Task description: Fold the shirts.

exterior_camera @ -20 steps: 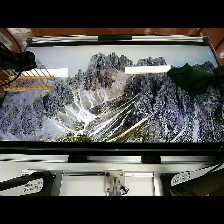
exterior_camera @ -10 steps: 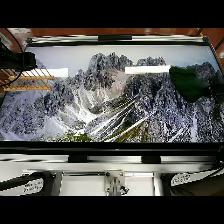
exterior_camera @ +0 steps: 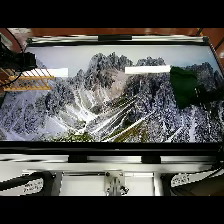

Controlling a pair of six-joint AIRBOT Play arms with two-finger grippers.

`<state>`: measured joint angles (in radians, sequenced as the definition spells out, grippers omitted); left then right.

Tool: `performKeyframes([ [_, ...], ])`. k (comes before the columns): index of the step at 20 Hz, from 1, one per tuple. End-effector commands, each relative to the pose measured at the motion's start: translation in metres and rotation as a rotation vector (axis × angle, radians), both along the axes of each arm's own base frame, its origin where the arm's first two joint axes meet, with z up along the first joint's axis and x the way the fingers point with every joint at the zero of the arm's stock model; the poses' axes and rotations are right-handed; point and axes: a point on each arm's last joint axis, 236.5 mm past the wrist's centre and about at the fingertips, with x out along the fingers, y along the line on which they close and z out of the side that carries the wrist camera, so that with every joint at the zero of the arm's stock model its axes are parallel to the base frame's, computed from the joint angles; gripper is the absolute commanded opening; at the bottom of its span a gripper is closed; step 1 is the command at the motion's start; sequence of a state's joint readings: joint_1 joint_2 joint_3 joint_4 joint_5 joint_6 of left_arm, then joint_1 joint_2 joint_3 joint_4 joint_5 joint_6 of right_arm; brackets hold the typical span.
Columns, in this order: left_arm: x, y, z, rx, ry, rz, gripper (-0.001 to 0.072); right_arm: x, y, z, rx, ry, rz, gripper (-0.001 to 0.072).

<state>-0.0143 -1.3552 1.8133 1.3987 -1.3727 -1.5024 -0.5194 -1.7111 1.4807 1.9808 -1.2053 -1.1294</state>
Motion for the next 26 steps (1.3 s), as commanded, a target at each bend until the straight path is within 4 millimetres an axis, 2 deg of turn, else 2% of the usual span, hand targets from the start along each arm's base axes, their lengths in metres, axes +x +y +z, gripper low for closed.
performKeyframes([
  [1,0.0,0.0,0.0,0.002,0.0,-0.002,0.003,-0.018,-0.011,-0.018,-0.077,0.078,0.019,0.0075],
  [5,0.0,0.0,0.0,0.001,0.0,-0.002,0.003,-0.023,-0.028,-0.022,-0.148,0.102,0.007,0.0076],
  [6,0.0,0.0,0.0,0.002,0.0,-0.002,0.003,-0.022,-0.03,-0.022,-0.154,0.099,-0.008,0.0101],
  [7,0.0,0.0,0.0,0.002,0.0,-0.002,0.003,-0.021,-0.032,-0.022,-0.158,0.094,-0.019,0.0286],
  [8,0.0,0.0,0.0,0.001,0.0,-0.002,0.003,-0.019,-0.032,-0.021,-0.16,0.089,-0.02,0.0514],
  [10,0.0,0.0,0.0,0.001,0.0,-0.002,0.003,-0.018,-0.03,-0.018,-0.152,0.08,-0.023,0.0518],
  [11,0.0,0.0,0.0,0.002,0.0,-0.002,0.003,-0.017,-0.032,-0.01,-0.164,0.065,-0.024,0.0519],
  [14,0.0,0.0,0.0,0.01,-0.002,-0.012,0.003,-0.021,-0.053,0.04,-0.28,0.026,-0.062,0.0518],
  [17,0.002,0.0,-0.004,0.011,0.006,-0.015,0.003,-0.036,-0.073,0.104,-0.421,-0.012,-0.089,0.0519],
  [19,0.005,-0.001,-0.01,0.01,0.021,-0.015,0.003,-0.03,-0.081,0.151,-0.513,-0.117,-0.063,0.0518],
  [21,0.008,-0.004,-0.021,0.012,0.043,-0.027,0.003,-0.007,-0.071,0.197,-0.6,-0.278,0.04,0.0518],
  [23,0.011,-0.021,-0.032,0.032,0.061,-0.091,0.003,0.02,-0.04,0.229,-0.694,-0.392,0.222,0.0518],
  [25,0.011,-0.044,-0.045,0.041,0.087,-0.146,0.003,0.042,0.009,0.238,-0.757,-0.452,0.427,0.0518],
  [26,0.012,-0.057,-0.054,0.052,0.104,-0.174,0.0029,0.049,0.039,0.231,-0.762,-0.455,0.53,0.0518],
])
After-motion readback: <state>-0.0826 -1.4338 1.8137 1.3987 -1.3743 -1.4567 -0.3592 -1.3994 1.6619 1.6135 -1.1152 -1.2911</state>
